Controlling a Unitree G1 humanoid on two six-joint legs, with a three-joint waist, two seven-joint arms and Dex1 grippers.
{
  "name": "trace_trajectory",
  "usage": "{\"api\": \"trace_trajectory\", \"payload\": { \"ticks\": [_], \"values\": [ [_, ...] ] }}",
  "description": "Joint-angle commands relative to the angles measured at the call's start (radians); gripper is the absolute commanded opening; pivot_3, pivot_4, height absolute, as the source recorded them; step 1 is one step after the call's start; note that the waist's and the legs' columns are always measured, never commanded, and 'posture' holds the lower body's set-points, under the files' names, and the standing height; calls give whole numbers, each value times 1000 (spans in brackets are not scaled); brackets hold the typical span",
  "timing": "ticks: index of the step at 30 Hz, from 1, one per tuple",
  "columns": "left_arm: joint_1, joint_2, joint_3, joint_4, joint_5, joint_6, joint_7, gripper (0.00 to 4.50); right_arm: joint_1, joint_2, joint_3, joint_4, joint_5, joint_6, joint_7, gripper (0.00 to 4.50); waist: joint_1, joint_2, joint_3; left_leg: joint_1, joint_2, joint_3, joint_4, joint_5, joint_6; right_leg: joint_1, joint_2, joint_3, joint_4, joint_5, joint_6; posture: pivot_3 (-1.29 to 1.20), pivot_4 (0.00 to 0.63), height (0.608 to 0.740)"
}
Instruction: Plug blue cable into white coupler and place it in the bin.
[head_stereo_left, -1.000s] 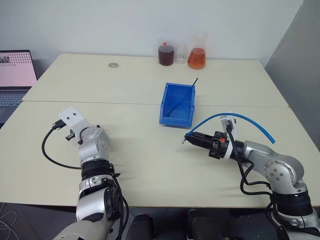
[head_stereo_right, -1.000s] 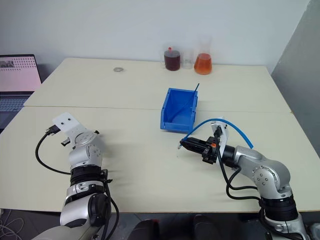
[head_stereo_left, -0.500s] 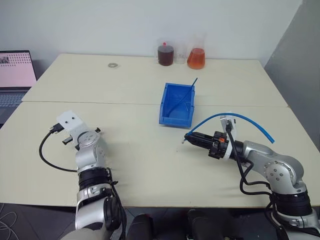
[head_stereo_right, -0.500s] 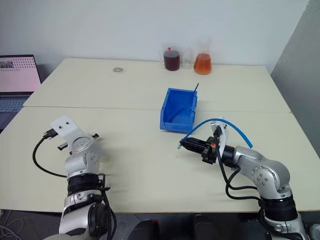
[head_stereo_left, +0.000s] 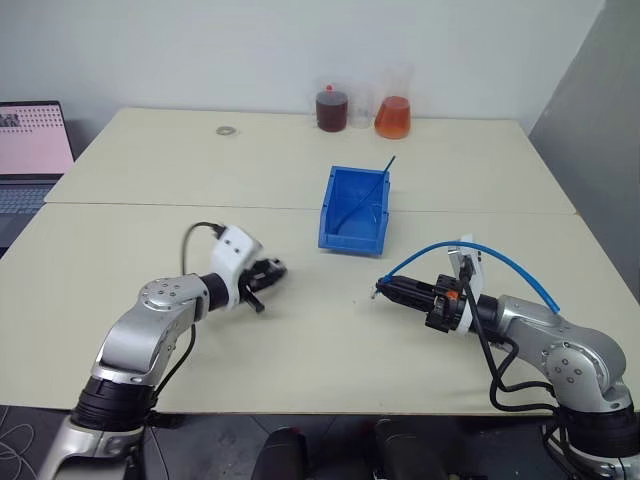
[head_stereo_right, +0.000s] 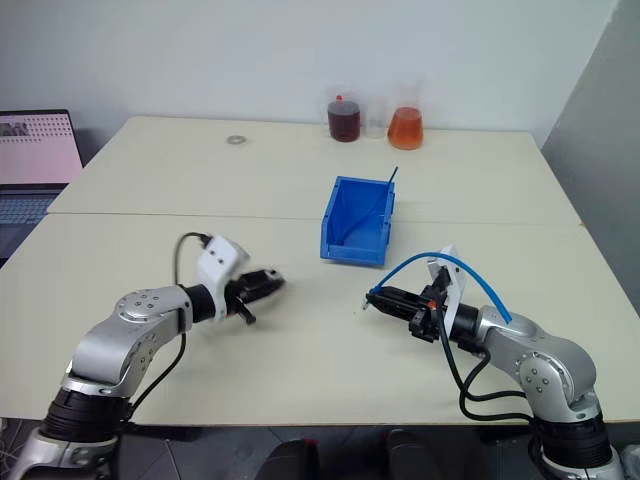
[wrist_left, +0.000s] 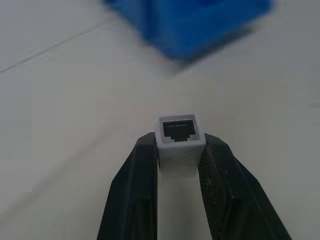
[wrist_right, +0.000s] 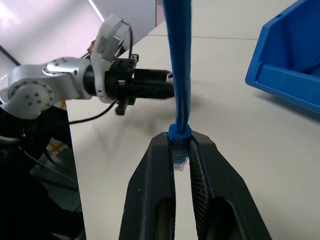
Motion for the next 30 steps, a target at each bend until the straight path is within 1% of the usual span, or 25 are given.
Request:
{"api": "trace_trajectory", "payload": {
  "ticks": [1,6,12,17,22,25,30],
  "values": [
    [-41,68,-79,-14,-5,-60,-233,809,0,-14,22,-49,-24,-37,24,126,-1,0,0,0,0,0,0,0,0,0,1,0,0,0,0,0,150,740],
    [-100,117,-161,50,62,-139,-400,809,30,-35,58,-66,-76,-80,45,126,1,0,0,-1,0,-1,0,0,0,-1,3,-1,1,-1,-2,0,150,740],
    [-141,110,-229,133,175,-257,-471,809,44,-28,113,-83,-156,-141,47,125,1,0,0,-2,0,0,0,0,0,-2,3,0,0,-1,-2,0,150,740],
    [-164,75,-259,170,216,-308,-505,809,12,-9,174,-57,-224,-191,60,125,2,0,0,-2,0,0,0,0,0,-2,3,-1,1,-1,-2,0,150,740],
    [-200,41,-277,206,250,-328,-545,809,-76,69,250,-13,-268,-230,66,125,2,1,0,-1,-1,-1,1,0,1,-2,3,-1,1,-1,-2,0,150,740],
    [-206,38,-277,205,259,-327,-570,808,-122,122,316,39,-328,-272,71,125,4,0,0,-2,-1,-1,1,0,1,-2,3,-1,1,-1,-2,0,150,740],
    [-207,42,-265,204,259,-319,-591,808,-138,180,389,114,-419,-351,80,125,4,0,0,-2,0,-1,1,0,1,-2,3,-1,1,-2,-2,0,150,740]
  ]
}}
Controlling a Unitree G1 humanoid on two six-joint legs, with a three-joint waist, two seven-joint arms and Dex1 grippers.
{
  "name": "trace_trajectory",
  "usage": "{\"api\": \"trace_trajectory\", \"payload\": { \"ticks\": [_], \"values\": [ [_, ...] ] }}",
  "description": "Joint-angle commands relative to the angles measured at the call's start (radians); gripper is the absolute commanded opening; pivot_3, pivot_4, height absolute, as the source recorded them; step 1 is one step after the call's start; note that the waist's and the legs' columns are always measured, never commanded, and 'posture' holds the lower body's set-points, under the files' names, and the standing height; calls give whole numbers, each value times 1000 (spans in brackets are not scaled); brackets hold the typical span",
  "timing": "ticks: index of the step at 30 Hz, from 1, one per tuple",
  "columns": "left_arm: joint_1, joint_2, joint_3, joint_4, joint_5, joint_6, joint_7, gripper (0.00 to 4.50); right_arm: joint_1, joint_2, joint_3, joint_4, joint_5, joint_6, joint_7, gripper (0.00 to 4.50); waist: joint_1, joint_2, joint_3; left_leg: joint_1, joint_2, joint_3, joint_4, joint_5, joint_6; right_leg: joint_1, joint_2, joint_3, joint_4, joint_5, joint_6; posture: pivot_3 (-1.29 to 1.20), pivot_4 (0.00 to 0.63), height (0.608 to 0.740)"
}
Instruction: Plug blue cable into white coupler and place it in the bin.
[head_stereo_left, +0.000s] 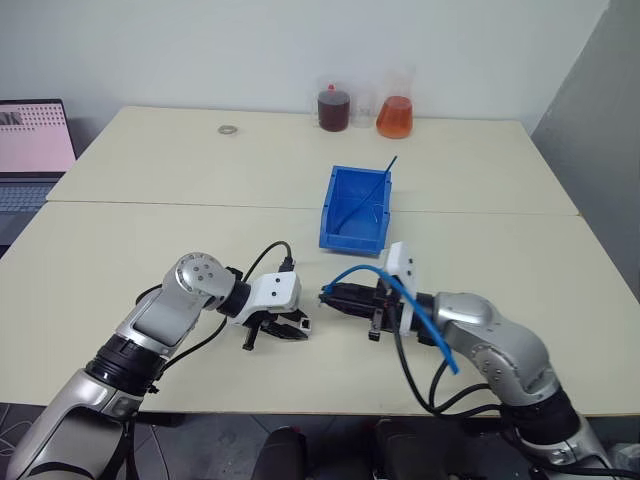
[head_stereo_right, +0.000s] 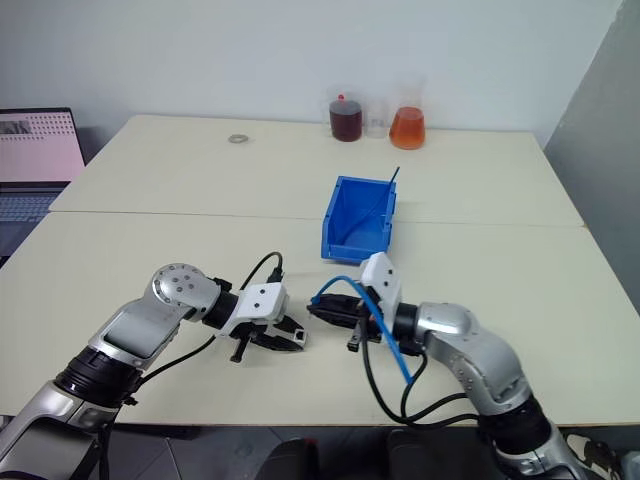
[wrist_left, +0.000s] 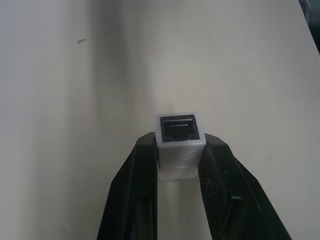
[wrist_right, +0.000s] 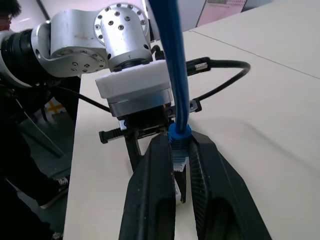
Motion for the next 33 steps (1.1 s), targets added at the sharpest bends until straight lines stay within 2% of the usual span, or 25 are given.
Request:
{"api": "trace_trajectory", "payload": {
  "ticks": [1,12,33],
  "values": [
    [3,0,-13,0,9,1,-26,808,-9,25,37,27,-59,-80,18,125,0,0,0,0,0,0,0,0,0,0,0,0,0,0,0,0,150,740],
    [5,-2,7,-3,-19,38,-45,802,14,72,111,132,-165,-210,69,125,-1,0,0,0,0,0,0,0,0,0,0,0,1,0,0,0,150,740],
    [28,-5,29,5,-12,15,-29,802,65,88,120,215,-260,-318,86,125,-1,0,0,1,1,0,0,0,0,0,2,0,2,0,0,0,150,740]
  ]
}}
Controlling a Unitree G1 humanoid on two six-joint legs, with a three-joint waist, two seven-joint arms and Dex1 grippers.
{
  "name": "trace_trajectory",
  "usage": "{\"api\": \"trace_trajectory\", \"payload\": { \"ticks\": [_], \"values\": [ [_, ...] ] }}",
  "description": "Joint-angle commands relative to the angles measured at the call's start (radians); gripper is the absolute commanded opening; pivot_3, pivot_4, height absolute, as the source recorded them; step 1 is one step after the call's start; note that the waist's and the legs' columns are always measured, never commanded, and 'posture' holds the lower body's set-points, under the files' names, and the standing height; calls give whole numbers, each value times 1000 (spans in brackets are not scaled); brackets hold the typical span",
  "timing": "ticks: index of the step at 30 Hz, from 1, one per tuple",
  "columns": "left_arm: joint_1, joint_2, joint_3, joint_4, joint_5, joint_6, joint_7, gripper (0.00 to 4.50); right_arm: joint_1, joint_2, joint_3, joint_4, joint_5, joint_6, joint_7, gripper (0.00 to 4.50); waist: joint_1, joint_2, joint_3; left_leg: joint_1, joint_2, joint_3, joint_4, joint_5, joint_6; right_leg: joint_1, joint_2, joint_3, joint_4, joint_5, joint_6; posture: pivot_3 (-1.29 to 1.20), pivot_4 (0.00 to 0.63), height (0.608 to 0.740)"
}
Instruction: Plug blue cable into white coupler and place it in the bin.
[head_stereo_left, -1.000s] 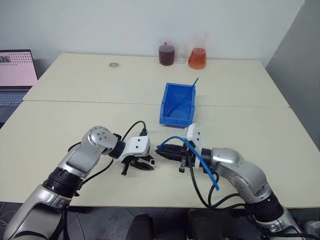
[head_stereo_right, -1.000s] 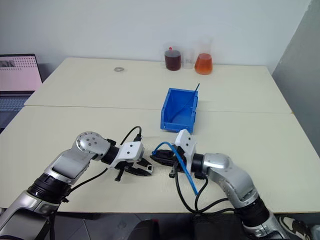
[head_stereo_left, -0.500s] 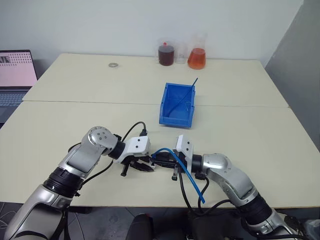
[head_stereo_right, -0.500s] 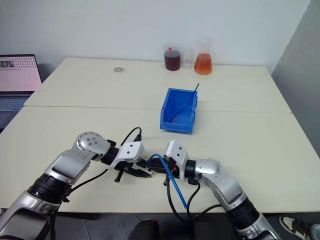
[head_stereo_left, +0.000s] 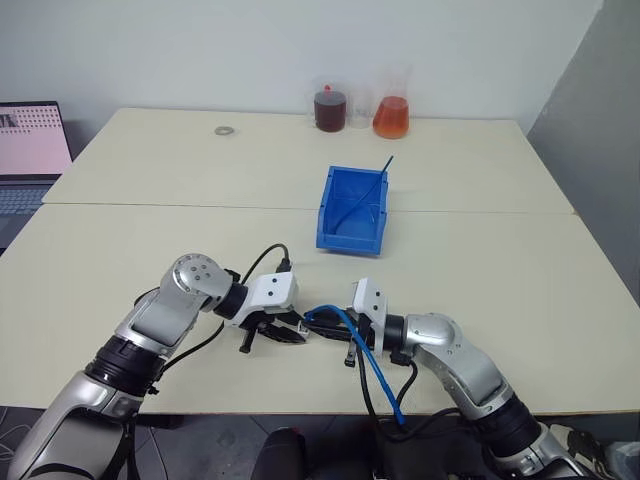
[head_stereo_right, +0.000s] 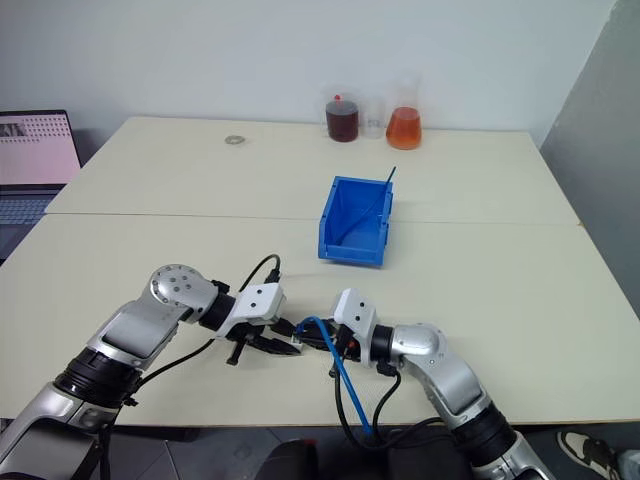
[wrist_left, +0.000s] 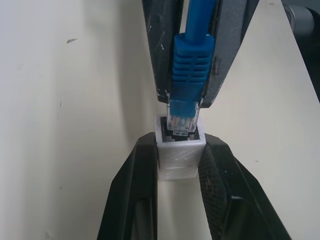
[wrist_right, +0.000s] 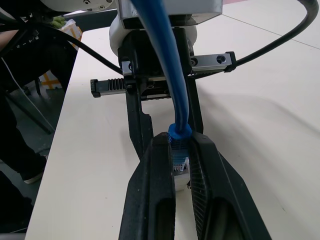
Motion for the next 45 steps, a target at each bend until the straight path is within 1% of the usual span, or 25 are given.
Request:
{"api": "trace_trajectory", "payload": {
  "ticks": [1,7,20,28,45],
  "values": [
    [18,-2,8,-9,-1,-7,6,802,6,13,3,8,-19,-15,-3,125,0,0,0,0,0,0,0,0,0,0,0,0,0,0,0,0,150,740],
    [27,-7,12,-12,-1,-9,11,802,13,21,11,28,-37,-26,4,125,0,0,0,1,0,0,0,0,0,1,0,0,0,0,0,0,150,740],
    [42,-20,25,-22,-4,-2,33,802,26,-8,47,30,-73,-43,47,124,0,0,-1,3,0,0,0,0,0,3,0,0,0,0,0,0,150,740],
    [51,-17,26,-37,-9,4,32,802,7,21,25,59,-64,-27,34,124,0,0,-2,4,0,0,0,0,0,4,0,0,0,0,0,0,150,740],
    [57,-27,35,-44,-14,10,52,801,16,-6,60,94,-91,-33,77,116,0,1,-3,7,0,0,0,0,0,6,0,1,0,0,0,0,150,740]
  ]
}}
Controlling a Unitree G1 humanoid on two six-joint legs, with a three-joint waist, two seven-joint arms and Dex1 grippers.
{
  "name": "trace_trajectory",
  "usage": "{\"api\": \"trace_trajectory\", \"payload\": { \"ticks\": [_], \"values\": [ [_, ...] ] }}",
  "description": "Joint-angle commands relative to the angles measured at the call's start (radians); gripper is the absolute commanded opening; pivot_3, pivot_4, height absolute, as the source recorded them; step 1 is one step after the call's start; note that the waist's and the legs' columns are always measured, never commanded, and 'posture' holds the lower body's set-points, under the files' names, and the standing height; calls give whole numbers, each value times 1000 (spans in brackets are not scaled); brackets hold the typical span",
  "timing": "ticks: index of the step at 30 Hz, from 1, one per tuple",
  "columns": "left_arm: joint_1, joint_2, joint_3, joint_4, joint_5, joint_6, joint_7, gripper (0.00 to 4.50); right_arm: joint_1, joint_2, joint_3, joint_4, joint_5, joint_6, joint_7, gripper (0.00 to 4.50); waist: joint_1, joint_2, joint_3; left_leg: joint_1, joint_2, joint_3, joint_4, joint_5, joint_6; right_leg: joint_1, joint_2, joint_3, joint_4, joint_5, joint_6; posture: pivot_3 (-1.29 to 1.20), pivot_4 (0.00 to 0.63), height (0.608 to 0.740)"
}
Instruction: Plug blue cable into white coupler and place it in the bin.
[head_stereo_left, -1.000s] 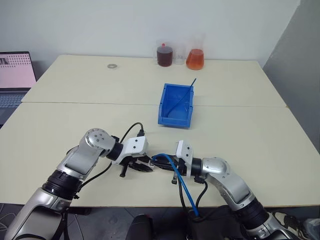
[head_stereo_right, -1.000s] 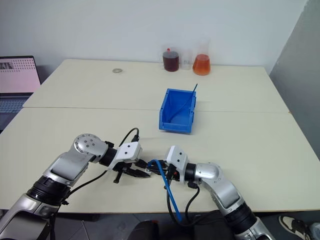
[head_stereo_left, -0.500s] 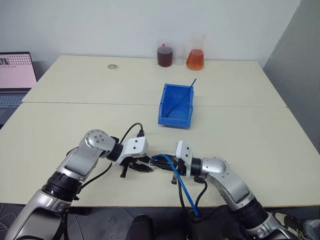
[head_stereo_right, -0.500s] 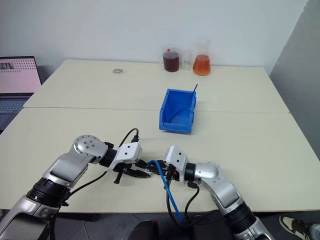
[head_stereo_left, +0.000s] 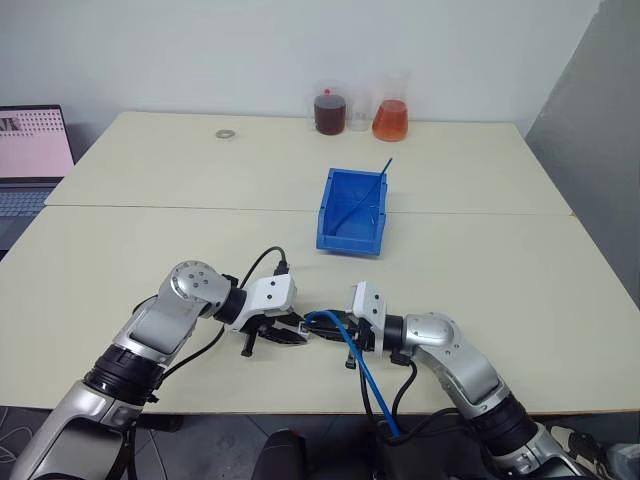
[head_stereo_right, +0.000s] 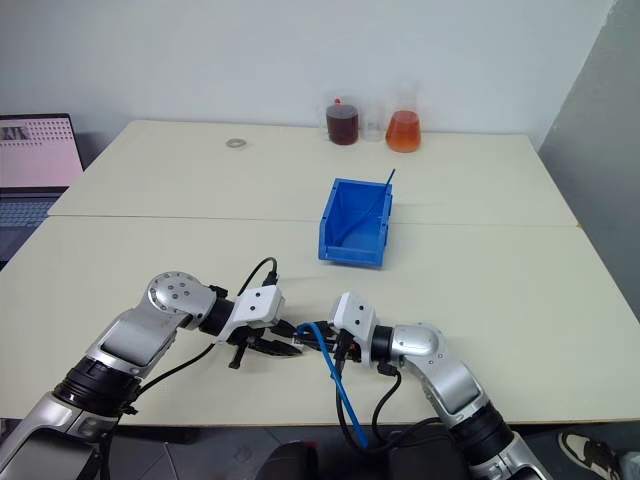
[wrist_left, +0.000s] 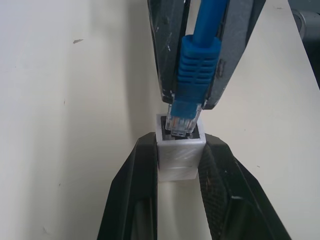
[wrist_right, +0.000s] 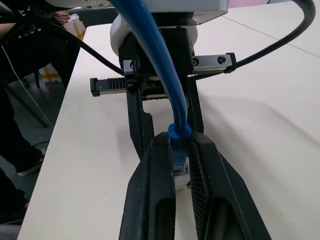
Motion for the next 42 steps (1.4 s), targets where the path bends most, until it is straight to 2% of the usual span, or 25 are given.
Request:
{"api": "trace_trajectory", "payload": {
  "ticks": [1,28,36,42],
  "values": [
    [9,-14,5,-20,-14,3,6,801,17,-12,54,54,-37,27,28,116,0,1,-1,0,0,0,0,0,0,0,0,0,0,0,0,0,150,740],
    [27,-37,24,-40,-20,-3,23,797,18,19,75,164,-19,110,106,114,-1,8,-13,4,0,1,-1,0,0,2,0,2,0,0,0,0,150,740],
    [37,-37,32,-48,-25,0,34,797,33,32,111,194,-53,54,96,114,-2,9,-18,5,0,1,-2,0,0,2,1,3,0,-1,-1,0,150,740],
    [44,-39,36,-52,-26,-1,39,795,18,63,91,219,-55,38,81,113,-3,9,-20,7,1,2,-2,0,0,3,2,3,0,-1,-1,0,150,740]
  ]
}}
